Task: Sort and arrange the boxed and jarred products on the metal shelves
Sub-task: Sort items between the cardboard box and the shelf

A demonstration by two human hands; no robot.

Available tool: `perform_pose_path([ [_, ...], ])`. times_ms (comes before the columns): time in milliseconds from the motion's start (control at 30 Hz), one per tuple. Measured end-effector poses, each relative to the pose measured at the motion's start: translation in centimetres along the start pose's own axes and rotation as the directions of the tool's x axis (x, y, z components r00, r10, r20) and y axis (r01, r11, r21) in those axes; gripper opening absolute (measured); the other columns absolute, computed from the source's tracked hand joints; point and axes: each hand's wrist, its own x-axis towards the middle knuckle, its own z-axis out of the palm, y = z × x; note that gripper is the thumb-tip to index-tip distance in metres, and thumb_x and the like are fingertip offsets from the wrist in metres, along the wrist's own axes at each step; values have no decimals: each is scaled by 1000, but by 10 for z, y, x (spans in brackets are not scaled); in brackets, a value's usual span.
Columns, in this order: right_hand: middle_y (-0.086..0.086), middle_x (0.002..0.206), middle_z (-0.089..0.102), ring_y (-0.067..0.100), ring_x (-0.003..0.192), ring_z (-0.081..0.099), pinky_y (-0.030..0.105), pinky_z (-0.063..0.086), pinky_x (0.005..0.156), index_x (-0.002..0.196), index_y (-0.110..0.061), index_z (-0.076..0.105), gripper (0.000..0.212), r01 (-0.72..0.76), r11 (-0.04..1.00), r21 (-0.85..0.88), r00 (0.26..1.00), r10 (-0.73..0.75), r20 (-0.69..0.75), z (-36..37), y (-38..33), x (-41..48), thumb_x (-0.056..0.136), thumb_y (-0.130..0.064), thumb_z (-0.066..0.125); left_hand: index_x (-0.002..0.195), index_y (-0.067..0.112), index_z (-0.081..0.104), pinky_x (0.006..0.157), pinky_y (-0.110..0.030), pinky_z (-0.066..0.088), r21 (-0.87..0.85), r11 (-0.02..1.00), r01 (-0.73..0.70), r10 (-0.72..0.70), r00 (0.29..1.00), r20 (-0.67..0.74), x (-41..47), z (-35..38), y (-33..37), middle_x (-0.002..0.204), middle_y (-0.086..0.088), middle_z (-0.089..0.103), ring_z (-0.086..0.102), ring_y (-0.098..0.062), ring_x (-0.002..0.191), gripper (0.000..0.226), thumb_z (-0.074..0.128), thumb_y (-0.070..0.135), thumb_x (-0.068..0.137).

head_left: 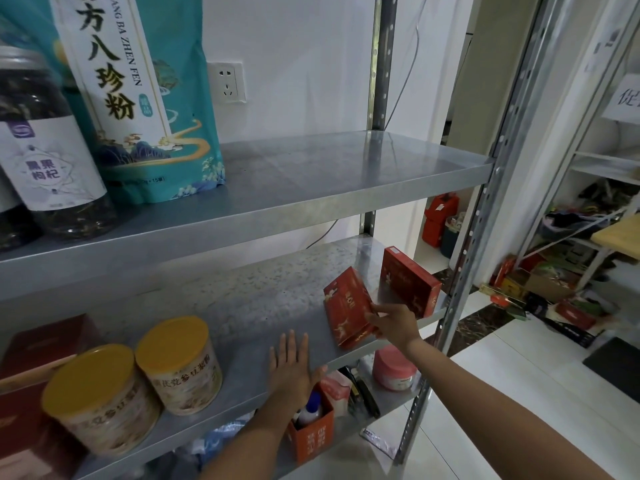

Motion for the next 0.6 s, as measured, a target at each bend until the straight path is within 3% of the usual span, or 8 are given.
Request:
perform_pose_path([
  [100, 17, 83, 69, 24, 58, 62, 34, 59, 59, 118, 2, 66, 37, -110, 976, 186, 994, 108, 23, 10, 3, -12, 85, -10, 75, 150, 12, -24, 118, -49, -12, -3, 1000, -29, 29, 999, -41, -1, 4, -2, 159, -16, -23, -21, -33, 147, 98, 10, 77, 85],
  [167, 20, 88, 69, 24, 56, 62, 28, 56, 53, 119, 4, 66, 37, -148, 956, 254, 989, 141, 46, 17, 3, -20, 84, -8, 75, 148, 13, -27, 118, -48, -10, -61, 997, -48, 43, 995, -87, -3, 4, -3, 160, -13, -21, -16, -32, 148, 108, 17, 84, 78],
  [233, 22, 88, 70, 25, 57, 62, 30, 57, 57, 119, 4, 65, 38, -166, 943, 288, 986, 152, 68, 23, 3, -30, 84, -9, 75, 146, 20, -29, 118, -47, -8, -174, 982, -66, 41, 989, -141, -5, 1, -2, 162, -7, -17, -6, -28, 150, 114, 27, 86, 73],
  [333, 24, 96, 70, 31, 70, 67, 35, 60, 66, 119, 3, 63, 38, -213, 913, 347, 976, 183, 116, 37, 3, -47, 85, -10, 74, 148, 31, -24, 118, -52, -3, -333, 935, -123, 52, 975, -216, -8, -2, 4, 164, 0, -2, 15, -20, 149, 105, 53, 65, 86],
  [433, 19, 92, 68, 32, 77, 67, 25, 59, 58, 118, 3, 61, 34, -225, 888, 401, 973, 185, 137, 51, 1, -63, 87, -9, 71, 145, 34, -21, 121, -52, 6, -306, 947, -94, 17, 969, -245, -13, 2, 11, 164, -3, -2, 24, -23, 147, 88, 51, 45, 96],
  [600, 14, 100, 71, 33, 93, 69, 39, 57, 80, 110, -7, 63, 24, -236, 865, 442, 963, 149, 224, 50, 2, -73, 97, -26, 56, 149, 25, -16, 121, -46, 7, -382, 914, -138, 40, 966, -254, -23, 2, 6, 164, -8, 0, 17, -25, 149, 81, 47, 37, 100],
])
